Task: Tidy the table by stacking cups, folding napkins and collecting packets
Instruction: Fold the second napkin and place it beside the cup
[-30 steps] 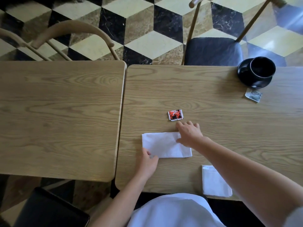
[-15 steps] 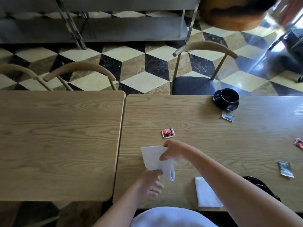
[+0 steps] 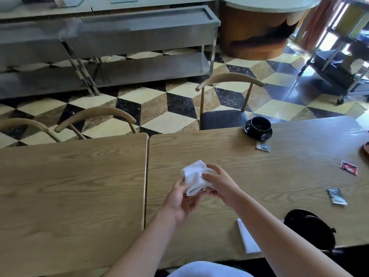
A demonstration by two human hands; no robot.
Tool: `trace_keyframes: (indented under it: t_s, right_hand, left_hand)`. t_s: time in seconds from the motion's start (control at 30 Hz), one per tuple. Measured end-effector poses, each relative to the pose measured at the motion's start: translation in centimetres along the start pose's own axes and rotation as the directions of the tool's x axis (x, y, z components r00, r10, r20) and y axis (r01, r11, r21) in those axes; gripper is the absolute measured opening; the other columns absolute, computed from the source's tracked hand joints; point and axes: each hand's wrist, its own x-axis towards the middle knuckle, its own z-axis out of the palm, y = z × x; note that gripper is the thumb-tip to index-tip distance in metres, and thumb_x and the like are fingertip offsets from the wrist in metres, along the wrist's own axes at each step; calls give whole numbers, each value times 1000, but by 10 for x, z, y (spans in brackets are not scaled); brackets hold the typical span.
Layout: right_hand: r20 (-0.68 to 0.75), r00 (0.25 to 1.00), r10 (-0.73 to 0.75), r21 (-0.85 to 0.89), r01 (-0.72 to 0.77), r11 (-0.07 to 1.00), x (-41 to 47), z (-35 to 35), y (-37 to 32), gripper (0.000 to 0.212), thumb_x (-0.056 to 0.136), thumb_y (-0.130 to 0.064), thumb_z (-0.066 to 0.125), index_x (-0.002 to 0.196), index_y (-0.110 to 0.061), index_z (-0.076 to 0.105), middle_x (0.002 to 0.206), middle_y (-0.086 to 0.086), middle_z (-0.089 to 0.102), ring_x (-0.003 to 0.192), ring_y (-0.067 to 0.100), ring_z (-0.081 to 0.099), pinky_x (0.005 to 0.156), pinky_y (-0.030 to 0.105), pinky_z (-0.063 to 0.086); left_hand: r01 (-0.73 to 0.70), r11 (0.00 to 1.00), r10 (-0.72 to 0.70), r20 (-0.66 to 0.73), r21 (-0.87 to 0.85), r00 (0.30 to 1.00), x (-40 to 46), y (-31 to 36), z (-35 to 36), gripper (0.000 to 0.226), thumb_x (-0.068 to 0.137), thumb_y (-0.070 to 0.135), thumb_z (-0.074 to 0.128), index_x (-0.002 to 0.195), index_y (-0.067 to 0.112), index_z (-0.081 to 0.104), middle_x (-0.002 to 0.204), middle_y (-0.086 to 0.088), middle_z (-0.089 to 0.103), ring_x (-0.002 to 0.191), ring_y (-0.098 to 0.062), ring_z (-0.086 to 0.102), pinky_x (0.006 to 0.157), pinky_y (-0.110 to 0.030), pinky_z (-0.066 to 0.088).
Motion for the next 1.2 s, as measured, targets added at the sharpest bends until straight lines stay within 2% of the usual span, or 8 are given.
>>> trace_keyframes:
  t_s: [0.17, 0.37, 0.43, 0.63, 0.73, 0.87, 1.07, 1.2]
  right_hand:
    - [94, 979, 182, 32, -186, 982, -11, -9, 29, 14, 97, -13, 58, 108, -14, 66, 61, 2, 65, 45, 12, 48, 62, 30, 56]
    - [44, 969, 241, -179, -230, 957, -12, -17, 41, 10, 93, -7, 60, 94, -7, 70, 83, 8, 65, 70, 18, 64, 71, 36, 59]
    - [27, 980, 195, -313, -177, 933, -7, -23, 40, 17, 92, -5, 58, 102, 0, 71, 95, 7, 61, 85, 18, 61, 80, 39, 58]
    - [-27, 999, 24, -259, -30, 965, 7, -37, 34, 26, 93, -9, 55, 110, -16, 73, 93, 3, 63, 73, 14, 57, 44, 16, 45]
    - [-30, 982, 187, -43, -188, 981, 12, -39, 54, 22, 95, -18, 56, 111, -17, 71, 102, 4, 62, 85, 18, 62, 58, 27, 55]
    - [-10, 919, 395, 93, -392, 915, 12, -40, 88, 29, 93, -9, 44, 103, -6, 70, 83, 7, 69, 75, 25, 71, 66, 34, 59]
    - [128, 897, 424, 62, -434, 899, 15, -55, 118, 39, 88, 2, 44, 113, -3, 74, 99, 10, 69, 94, 22, 71, 74, 32, 59]
    - [165, 938, 303, -152, -280, 948, 23, -62, 120, 29, 87, 2, 59, 108, -8, 76, 96, 9, 74, 94, 18, 71, 75, 26, 58]
  left_hand:
    - [18, 983, 4, -120, 185, 993, 7, 0, -1, 46, 91, -5, 42, 119, 28, 54, 81, -14, 66, 62, -27, 63, 42, -24, 50]
    - [298, 893, -282, -94, 339, 955, 8, -11, -3, 43, 68, -1, 37, 97, 4, 69, 85, -19, 70, 65, -29, 68, 54, -30, 58]
    - [244, 887, -206, -138, 391, 969, 12, -11, 4, 43, 72, -2, 37, 103, 4, 67, 87, -15, 64, 70, -27, 62, 54, -31, 57]
    - [-116, 784, 232, -115, 610, 966, 15, -11, 14, 68, 51, 13, 45, 115, 12, 65, 72, -2, 50, 60, -14, 42, 51, -23, 33]
    - [-45, 826, 153, -146, 562, 977, 19, -26, 1, 51, 53, 14, 46, 102, 12, 59, 73, -4, 45, 63, -16, 43, 53, -25, 45]
    - [122, 870, -14, -224, 477, 975, 27, -46, -21, 4, 72, 10, 48, 75, 9, 50, 60, -6, 49, 49, -19, 51, 41, -21, 44]
    - [158, 900, -40, -285, 406, 958, 44, -59, -49, 25, 83, -4, 39, 74, -1, 61, 60, -10, 59, 45, -19, 55, 43, -21, 44]
    - [76, 606, 148, -207, 792, 967, 51, -65, -65, 34, 84, -6, 46, 96, 17, 68, 82, -5, 67, 67, -18, 55, 56, -23, 38]
